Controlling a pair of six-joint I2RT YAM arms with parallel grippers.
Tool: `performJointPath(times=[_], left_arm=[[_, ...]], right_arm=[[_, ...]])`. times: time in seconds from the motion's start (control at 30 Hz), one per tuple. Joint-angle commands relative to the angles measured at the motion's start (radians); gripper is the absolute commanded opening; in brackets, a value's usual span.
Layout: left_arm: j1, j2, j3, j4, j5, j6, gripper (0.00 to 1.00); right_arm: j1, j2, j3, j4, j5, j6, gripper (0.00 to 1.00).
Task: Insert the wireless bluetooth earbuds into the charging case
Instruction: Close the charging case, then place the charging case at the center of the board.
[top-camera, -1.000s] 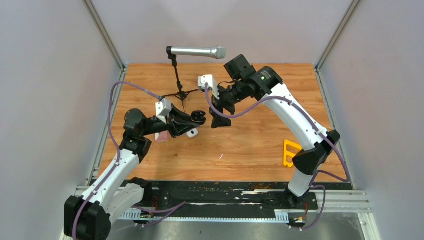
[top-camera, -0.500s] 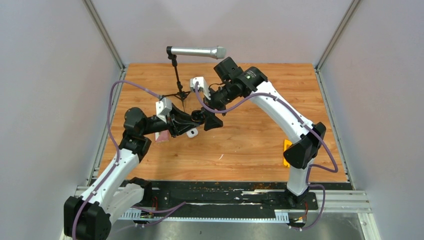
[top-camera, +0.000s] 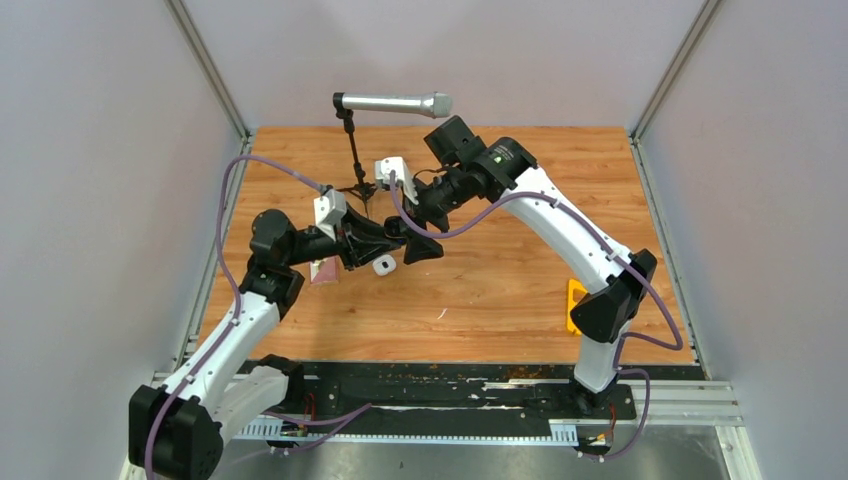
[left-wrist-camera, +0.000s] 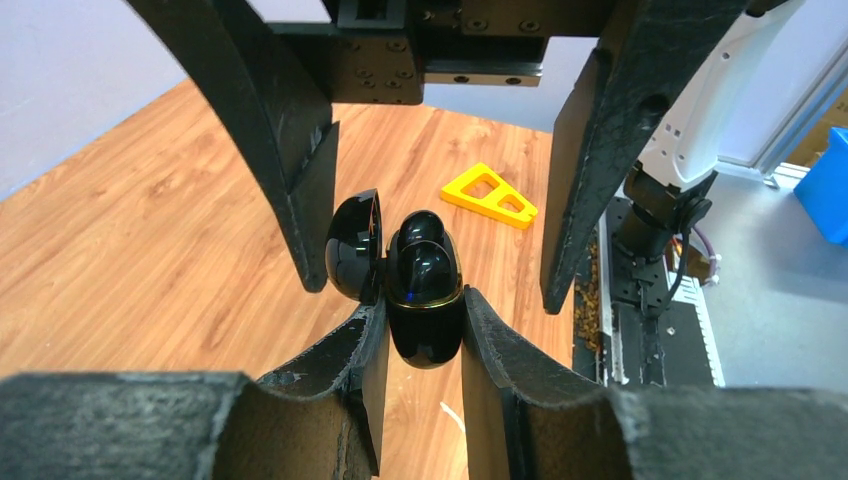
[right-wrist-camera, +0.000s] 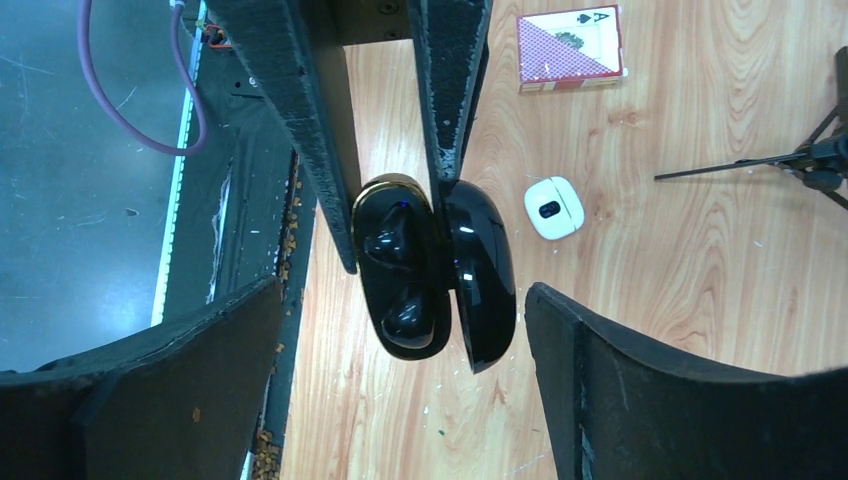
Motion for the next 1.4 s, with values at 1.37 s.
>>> performJointPath(times=[1.37], left_arm=[[-0.233,0.376,0.142,-0.456,-0.114,0.282,0.0]], right_arm=[[-0.373,-0.64,-0.607,0.194,0.289,0.058,0.92]])
